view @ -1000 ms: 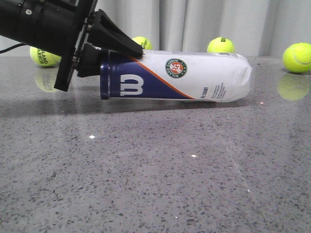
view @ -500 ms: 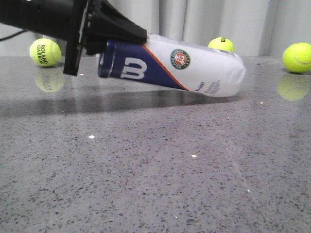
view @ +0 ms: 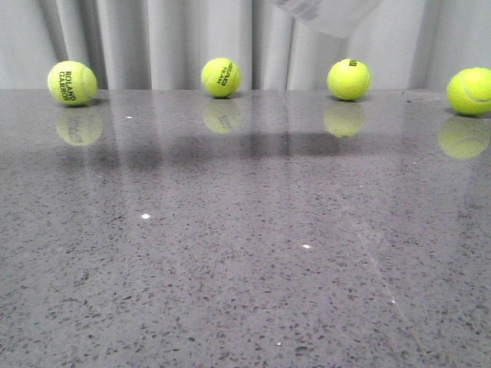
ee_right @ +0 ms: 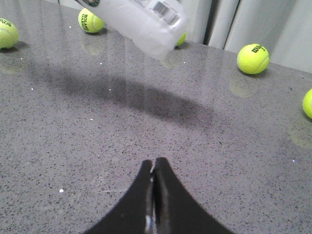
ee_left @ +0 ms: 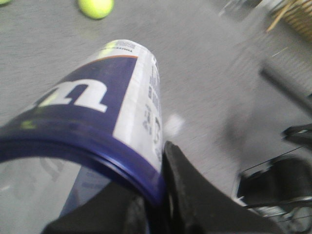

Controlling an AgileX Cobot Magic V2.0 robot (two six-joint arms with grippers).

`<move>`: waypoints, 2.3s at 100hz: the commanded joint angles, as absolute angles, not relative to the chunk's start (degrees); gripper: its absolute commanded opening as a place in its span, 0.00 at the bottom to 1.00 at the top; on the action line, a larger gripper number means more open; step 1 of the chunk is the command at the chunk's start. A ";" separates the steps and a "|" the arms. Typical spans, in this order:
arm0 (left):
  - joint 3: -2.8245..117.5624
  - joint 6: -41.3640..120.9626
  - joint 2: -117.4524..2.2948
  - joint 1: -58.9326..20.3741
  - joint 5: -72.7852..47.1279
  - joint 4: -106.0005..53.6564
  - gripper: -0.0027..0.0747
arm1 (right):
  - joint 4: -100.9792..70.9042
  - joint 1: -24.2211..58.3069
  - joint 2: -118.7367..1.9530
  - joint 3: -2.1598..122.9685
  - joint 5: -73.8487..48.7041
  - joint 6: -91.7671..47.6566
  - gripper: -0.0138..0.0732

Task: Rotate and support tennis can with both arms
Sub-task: 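Lift the navy end with the left gripper, tilting the can upright, then lower the can onto its clear lid end, standing it upright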

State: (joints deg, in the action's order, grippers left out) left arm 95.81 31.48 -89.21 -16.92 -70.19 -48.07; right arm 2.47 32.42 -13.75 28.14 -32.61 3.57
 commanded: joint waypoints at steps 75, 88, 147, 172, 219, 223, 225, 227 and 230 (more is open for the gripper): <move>98.57 15.84 -86.71 -31.73 -73.43 -12.75 0.01 | 3.04 32.13 -14.20 29.60 -27.87 3.44 0.08; 97.89 15.82 -86.71 -31.73 -73.43 -12.64 0.01 | 3.04 32.13 -14.20 29.60 -27.87 3.44 0.08; 99.08 15.82 -87.53 -31.73 -73.34 -13.27 0.63 | 3.04 32.13 -14.20 29.60 -27.87 3.44 0.08; 106.83 15.82 -92.35 -31.73 -73.34 -16.50 0.63 | 3.04 32.13 -14.20 29.60 -27.87 3.44 0.08; 121.73 15.82 -101.10 -31.73 -73.34 -20.61 0.63 | 3.04 32.13 -14.20 29.60 -27.87 3.44 0.08; 122.02 15.82 -101.39 -31.73 -73.34 -20.61 0.63 | 3.04 32.13 -14.20 29.60 -27.87 3.44 0.08; 122.18 15.82 -101.36 -31.73 -73.34 -20.61 0.63 | 3.04 32.13 -14.20 29.60 -27.87 3.44 0.08; 122.18 15.82 -101.36 -31.73 -73.34 -20.61 0.63 | 3.04 32.13 -14.20 29.60 -27.87 3.44 0.08; 122.18 15.82 -101.36 -31.73 -73.06 -20.61 0.63 | 3.04 32.13 -14.20 29.60 -27.87 3.44 0.08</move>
State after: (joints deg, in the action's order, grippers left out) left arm 120.00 16.41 -103.60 -31.27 -72.38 -18.46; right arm 2.47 32.42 -13.75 28.14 -32.61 3.57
